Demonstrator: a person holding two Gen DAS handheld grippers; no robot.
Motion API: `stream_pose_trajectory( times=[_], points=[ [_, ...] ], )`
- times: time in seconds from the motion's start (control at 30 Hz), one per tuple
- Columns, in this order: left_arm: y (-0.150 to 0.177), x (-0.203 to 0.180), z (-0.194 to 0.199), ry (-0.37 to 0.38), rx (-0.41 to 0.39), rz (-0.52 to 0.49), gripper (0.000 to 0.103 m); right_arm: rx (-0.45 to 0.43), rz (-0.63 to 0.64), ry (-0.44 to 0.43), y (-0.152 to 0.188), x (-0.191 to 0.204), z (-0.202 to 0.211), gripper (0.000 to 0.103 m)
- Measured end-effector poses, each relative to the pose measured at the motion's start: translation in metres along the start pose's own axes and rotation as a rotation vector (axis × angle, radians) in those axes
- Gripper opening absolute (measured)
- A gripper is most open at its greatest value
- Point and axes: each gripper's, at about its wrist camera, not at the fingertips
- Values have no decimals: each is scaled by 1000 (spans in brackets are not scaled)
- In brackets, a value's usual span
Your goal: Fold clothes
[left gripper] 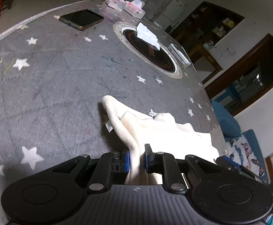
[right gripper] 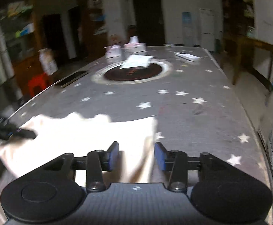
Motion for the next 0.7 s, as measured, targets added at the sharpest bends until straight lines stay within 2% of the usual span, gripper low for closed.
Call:
stream_pose_trajectory(
  times=[0.23,0.27,0.33,0.43,0.7],
  points=[
    [-3,-14,-3,-47,-5,-79,16,23,-91,-81,5,-10,-12,44],
    [-3,-15,-3,-54,-5,-89,16,26,-104,-93,6,-12,-14,42],
    [-4,-19,-4,-66,-6,-111,16,32,-130,-116,8,-15,-18,25],
    [-5,-26,-2,-78,-18,-143,15,27,-153,-140,7,-14,-19,15],
    [-14,-66,0,-34,-30,-246,14,-73,-135,-136,-4,-19,17,12]
  ],
)
Point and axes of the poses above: each gripper's, at about its wrist camera, not at the fingertips, and z roughly against the way its jaws point, x to its left, y to its underside, and after that the axes turned 9 degrees about z, right-handed
